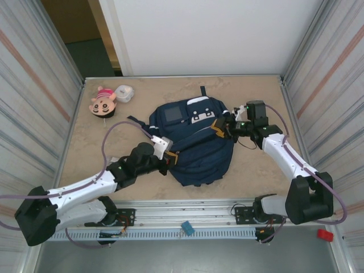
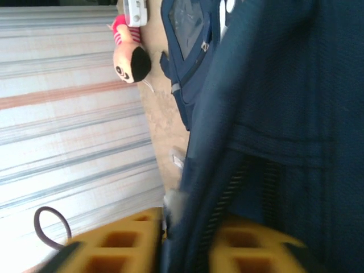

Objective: Pack the student bag

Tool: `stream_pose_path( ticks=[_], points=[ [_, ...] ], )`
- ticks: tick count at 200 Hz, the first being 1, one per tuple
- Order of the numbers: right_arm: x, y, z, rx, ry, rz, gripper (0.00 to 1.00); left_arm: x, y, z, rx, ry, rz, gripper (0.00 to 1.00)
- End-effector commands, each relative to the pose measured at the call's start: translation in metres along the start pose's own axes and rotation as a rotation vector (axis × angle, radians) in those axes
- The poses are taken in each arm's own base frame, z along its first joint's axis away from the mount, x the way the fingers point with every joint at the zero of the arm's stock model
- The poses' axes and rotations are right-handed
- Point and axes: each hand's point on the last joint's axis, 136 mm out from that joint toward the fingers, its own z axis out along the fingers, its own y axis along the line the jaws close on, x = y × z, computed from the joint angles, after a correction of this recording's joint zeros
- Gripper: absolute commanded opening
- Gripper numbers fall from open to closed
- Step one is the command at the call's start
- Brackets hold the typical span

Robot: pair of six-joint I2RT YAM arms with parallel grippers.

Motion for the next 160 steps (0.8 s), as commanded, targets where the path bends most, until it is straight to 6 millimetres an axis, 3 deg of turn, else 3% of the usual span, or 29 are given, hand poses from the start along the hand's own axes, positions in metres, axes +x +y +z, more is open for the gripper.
stream_pose_path(
  ticks=[1, 61, 72, 84, 109, 131, 160],
  points=[
    [0.003, 0.027, -0.001, -0.067, 0.014, -0.093, 0.53, -0.019, -0.009, -0.007, 0.045, -0.072, 0.024, 0.0],
    [0.036, 0.026, 0.04, -0.072, -0.116, -0.025, 0.55, -0.048, -0.028, -0.002, 0.119, -0.126, 0.047, 0.0],
    [0.038, 0.025, 0.043, -0.057, -0.128, -0.033, 0.47, -0.05, -0.029, -0.002, 0.119, -0.132, 0.049, 0.0],
    [0.039, 0.022, 0.044, -0.03, -0.128, -0.048, 0.31, -0.051, -0.026, -0.002, 0.104, -0.132, 0.048, 0.0],
    [0.039, 0.024, 0.034, 0.002, -0.078, -0.129, 0.08, -0.044, -0.008, -0.004, 0.002, -0.101, 0.043, 0.0],
    [0.03, 0.031, 0.014, -0.022, -0.017, -0.162, 0.01, -0.034, 0.011, -0.01, -0.069, -0.08, 0.025, 0.0],
    [0.019, 0.043, -0.011, -0.065, 0.053, -0.198, 0.0, -0.022, 0.035, -0.019, -0.127, -0.078, -0.004, 0.0]
  ],
)
